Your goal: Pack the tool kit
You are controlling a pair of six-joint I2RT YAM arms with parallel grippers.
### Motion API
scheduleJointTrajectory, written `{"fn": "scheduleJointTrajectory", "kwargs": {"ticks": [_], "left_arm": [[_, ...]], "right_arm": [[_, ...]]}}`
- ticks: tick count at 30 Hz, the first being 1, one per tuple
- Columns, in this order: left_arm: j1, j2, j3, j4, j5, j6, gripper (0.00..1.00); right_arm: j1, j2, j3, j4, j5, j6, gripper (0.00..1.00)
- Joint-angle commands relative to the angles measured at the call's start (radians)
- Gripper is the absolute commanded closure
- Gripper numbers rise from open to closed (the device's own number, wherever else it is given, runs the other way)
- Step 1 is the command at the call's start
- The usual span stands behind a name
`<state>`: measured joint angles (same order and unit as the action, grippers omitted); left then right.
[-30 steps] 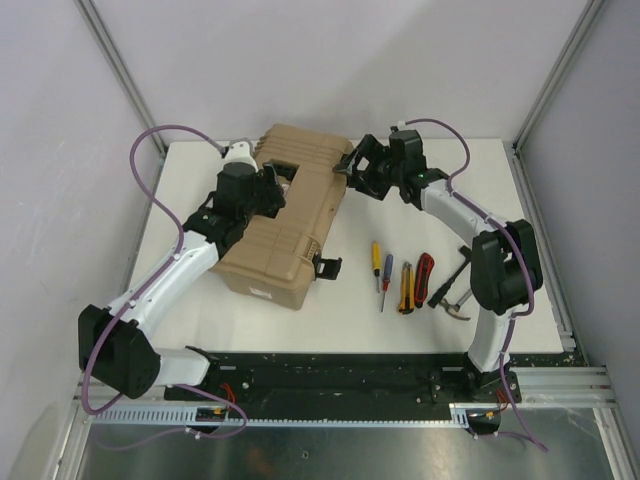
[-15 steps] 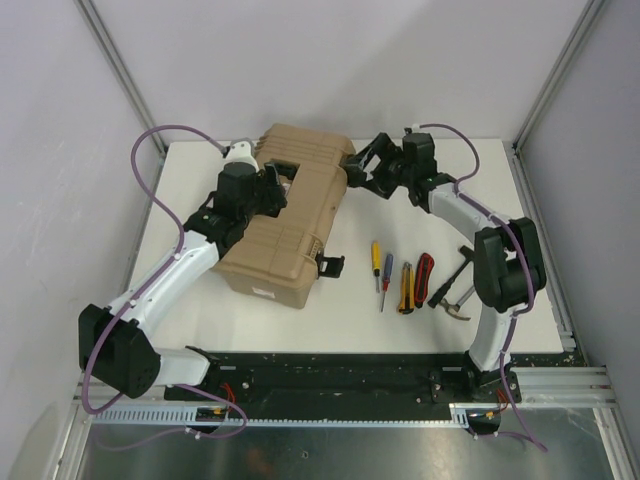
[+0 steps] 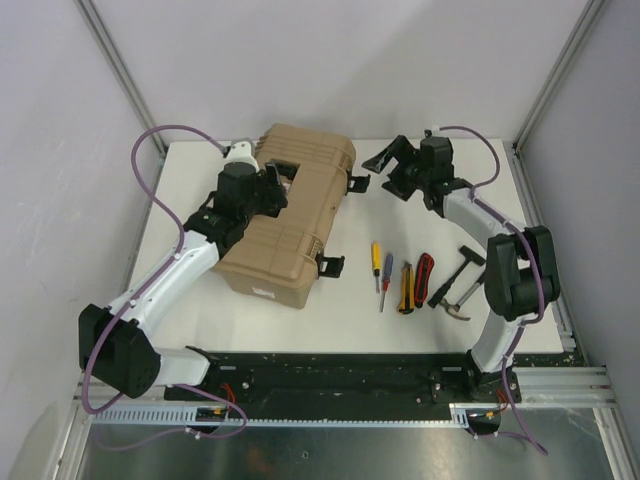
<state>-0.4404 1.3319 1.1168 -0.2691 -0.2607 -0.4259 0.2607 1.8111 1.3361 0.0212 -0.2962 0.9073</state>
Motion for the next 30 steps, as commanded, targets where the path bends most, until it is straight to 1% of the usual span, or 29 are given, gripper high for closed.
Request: {"fn": "scheduleJointTrajectory", "kwargs": {"ticks": [1,3,5,9,11,15,22,27,30], "left_arm": [[-0.030,0.045,-0.045,-0.189,0.102,-0.042,0.17],[-0.030,0.021,-0.036,-0.188,0.092,-0.026,0.14],[-0.030,-0.006,-0.026,-0.188,0.082,-0.006,0.10],[-0.017,-0.075,-0.021,-0.191,0.051,0.028,0.05],[0.014,-0.113,-0.033,-0.190,0.069,0.019,0.04],[0.124,-0.199,-0.087,-0.190,0.116,-0.029,0.03],[0.253,-0.326,-0.183,-0.191,0.108,-0.069,0.02],[0.305,-0.370,-0.228,-0.192,0.115,-0.077,0.02],[0.314,-0.359,-0.248,-0.189,0.209,-0.074,0.02]], "right_arm": [[0.013,-0.095,0.007,0.080,-0.060,-0.086,0.02],[0.020,-0.104,0.006,0.099,-0.134,-0.104,0.02],[0.038,-0.115,0.006,0.082,-0.187,-0.140,0.02],[0.111,-0.145,0.000,-0.022,-0.211,-0.226,0.03],[0.140,-0.167,-0.036,-0.014,-0.226,-0.219,0.05],[0.175,-0.203,-0.117,0.047,-0.250,-0.164,0.10],[0.220,-0.208,-0.135,0.029,-0.254,-0.152,0.14],[0.238,-0.224,-0.134,0.010,-0.230,-0.167,0.15],[0.239,-0.228,-0.134,0.011,-0.233,-0.172,0.15]]}}
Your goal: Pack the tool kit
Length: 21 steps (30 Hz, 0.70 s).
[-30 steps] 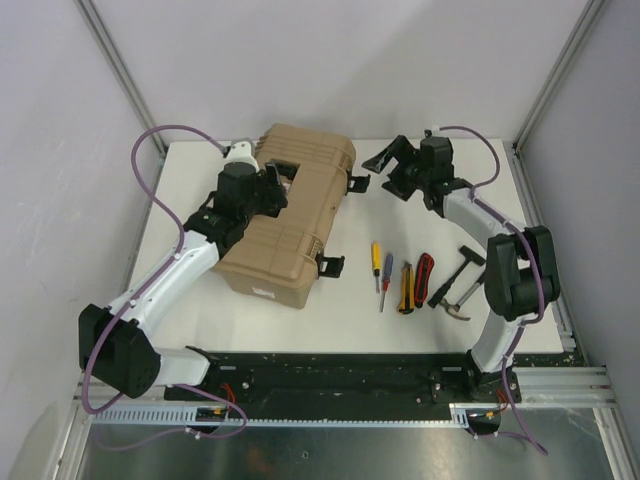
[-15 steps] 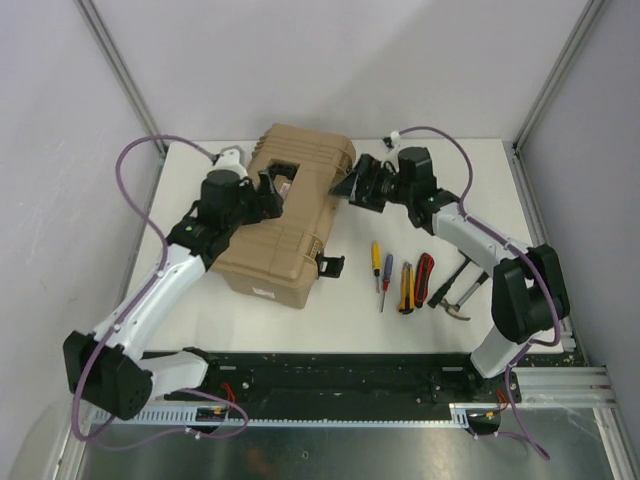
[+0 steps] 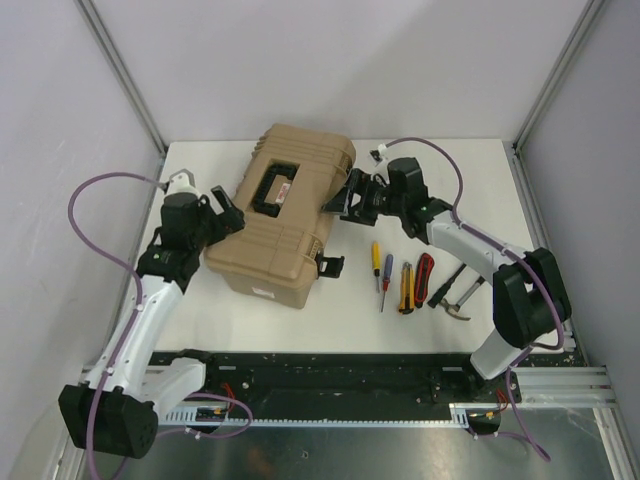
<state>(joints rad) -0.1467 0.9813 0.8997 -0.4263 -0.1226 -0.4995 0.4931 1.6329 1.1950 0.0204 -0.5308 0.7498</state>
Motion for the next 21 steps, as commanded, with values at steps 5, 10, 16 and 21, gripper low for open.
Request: {"fn": "scheduleJointTrajectory", "kwargs": {"ticks": [5,10,16,21], "left_arm": [[0.020,-0.026,-0.087,0.042,0.317,-0.015,0.05],[-0.008,-0.068,-0.152,0.130,0.461,-0.053,0.11],[-0.096,-0.062,-0.176,0.178,0.485,-0.059,0.18],[-0.108,-0.071,-0.182,0.180,0.440,-0.066,0.17]], "right_arm": [[0.009,-0.051,0.007,0.039,-0.019,-0.003,0.16],[0.011,-0.082,0.006,-0.004,0.049,-0.030,0.16],[0.013,-0.110,0.006,-0.072,0.098,-0.051,0.17],[0.012,-0.118,0.007,-0.094,0.111,-0.057,0.17]]}}
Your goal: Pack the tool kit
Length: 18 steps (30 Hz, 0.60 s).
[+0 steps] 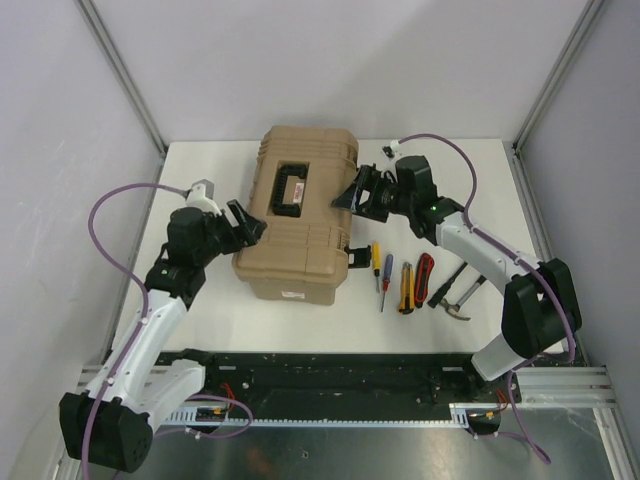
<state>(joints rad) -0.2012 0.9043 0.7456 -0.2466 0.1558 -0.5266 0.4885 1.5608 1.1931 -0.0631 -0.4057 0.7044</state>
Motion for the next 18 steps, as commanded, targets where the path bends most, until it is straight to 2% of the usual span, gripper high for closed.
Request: {"fn": "scheduleJointTrajectory", "kwargs": {"ticks": [1,10,18], "left_arm": [[-0.053,0.006,-0.027,0.000,0.161,-0.038,0.16],[-0.057,0.008,-0.026,0.002,0.184,-0.032,0.15],[-0.116,0.038,-0.015,0.037,0.189,-0.025,0.15]], "right_arm": [[0.016,-0.048,0.008,-0.014,-0.013,-0.012,0.18],[0.015,-0.038,0.010,0.042,-0.084,0.024,0.19],[0.027,-0.051,0.013,0.229,-0.197,0.109,0.19]]}}
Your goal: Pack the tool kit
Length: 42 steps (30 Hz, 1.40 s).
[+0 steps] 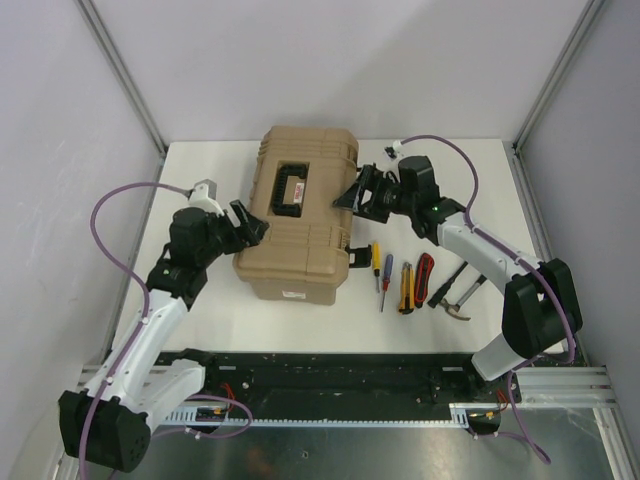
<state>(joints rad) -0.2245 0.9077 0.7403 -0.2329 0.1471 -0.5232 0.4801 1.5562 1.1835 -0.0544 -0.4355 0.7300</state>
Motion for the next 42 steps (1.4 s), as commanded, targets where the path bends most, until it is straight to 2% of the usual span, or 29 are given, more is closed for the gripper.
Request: {"fn": "scheduleJointTrajectory", "kwargs": {"ticks": [1,10,18,30,35,42], "left_arm": [[-0.099,0.038,-0.007,0.028,0.193,-0.029,0.15],[-0.115,0.064,0.016,0.053,0.187,-0.020,0.15],[-0.116,0.070,0.031,0.056,0.167,-0.005,0.14],[-0.115,-0.040,0.118,0.040,-0.050,0.007,0.05],[-0.115,-0.100,0.160,0.021,-0.176,0.082,0.03],[-0.115,-0.142,0.249,0.006,-0.197,0.186,0.02]], "right_arm": [[0.036,-0.050,0.024,0.240,-0.174,0.096,0.19],[0.032,-0.064,0.044,0.443,-0.217,0.216,0.19],[0.034,-0.047,0.099,0.465,-0.218,0.237,0.19],[0.046,-0.049,0.170,0.465,-0.204,0.233,0.19],[0.056,-0.031,0.187,0.475,-0.211,0.240,0.19],[0.095,0.020,0.215,0.511,-0.216,0.263,0.19]]}}
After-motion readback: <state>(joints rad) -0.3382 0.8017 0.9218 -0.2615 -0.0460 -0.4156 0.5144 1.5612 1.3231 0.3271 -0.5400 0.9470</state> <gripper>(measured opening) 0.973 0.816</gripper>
